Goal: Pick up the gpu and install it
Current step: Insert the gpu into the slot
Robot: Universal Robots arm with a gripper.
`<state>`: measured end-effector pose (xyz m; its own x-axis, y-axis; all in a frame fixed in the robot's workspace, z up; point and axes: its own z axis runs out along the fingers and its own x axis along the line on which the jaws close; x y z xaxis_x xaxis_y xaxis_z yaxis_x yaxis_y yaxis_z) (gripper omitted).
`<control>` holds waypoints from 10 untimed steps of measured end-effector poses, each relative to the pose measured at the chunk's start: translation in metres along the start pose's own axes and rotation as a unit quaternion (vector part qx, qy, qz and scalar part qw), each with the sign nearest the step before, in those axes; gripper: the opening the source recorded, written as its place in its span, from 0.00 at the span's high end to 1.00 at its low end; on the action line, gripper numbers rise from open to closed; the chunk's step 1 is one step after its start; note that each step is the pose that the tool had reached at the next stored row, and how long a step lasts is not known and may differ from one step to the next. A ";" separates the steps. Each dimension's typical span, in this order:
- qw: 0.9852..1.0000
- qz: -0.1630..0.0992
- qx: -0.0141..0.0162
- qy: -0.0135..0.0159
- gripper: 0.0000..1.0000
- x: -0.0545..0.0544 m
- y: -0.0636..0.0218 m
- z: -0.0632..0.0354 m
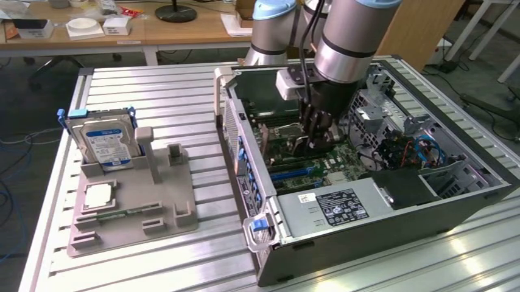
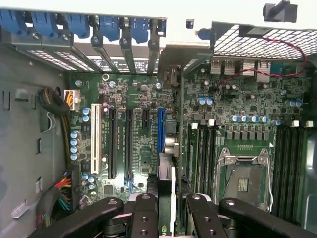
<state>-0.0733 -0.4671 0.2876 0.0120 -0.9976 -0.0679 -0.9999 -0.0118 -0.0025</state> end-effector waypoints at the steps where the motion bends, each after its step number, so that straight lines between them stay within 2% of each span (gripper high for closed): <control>1: 1.000 0.000 0.000 0.000 0.73 0.000 0.0000 0.0007; 10: 1.000 0.000 0.000 0.000 0.73 0.004 0.0001 0.0060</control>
<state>-0.0734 -0.4703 0.2813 0.0119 -0.9976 -0.0678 -0.9999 -0.0117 -0.0025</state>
